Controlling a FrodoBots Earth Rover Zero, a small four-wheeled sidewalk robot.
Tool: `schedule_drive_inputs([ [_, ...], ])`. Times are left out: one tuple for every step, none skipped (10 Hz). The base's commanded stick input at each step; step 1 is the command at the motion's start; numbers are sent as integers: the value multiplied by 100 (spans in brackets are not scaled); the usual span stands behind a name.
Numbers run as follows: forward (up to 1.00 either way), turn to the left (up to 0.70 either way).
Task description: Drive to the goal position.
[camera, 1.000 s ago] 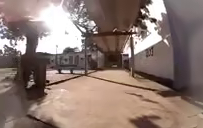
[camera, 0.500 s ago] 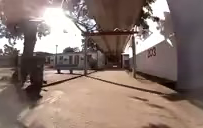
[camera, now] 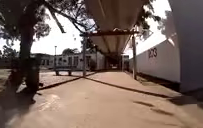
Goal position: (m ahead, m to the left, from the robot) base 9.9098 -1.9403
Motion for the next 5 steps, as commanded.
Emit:
schedule_drive_inputs([
  [50,0],
  [50,0],
  [50,-6],
  [50,-22],
  [50,-42],
])
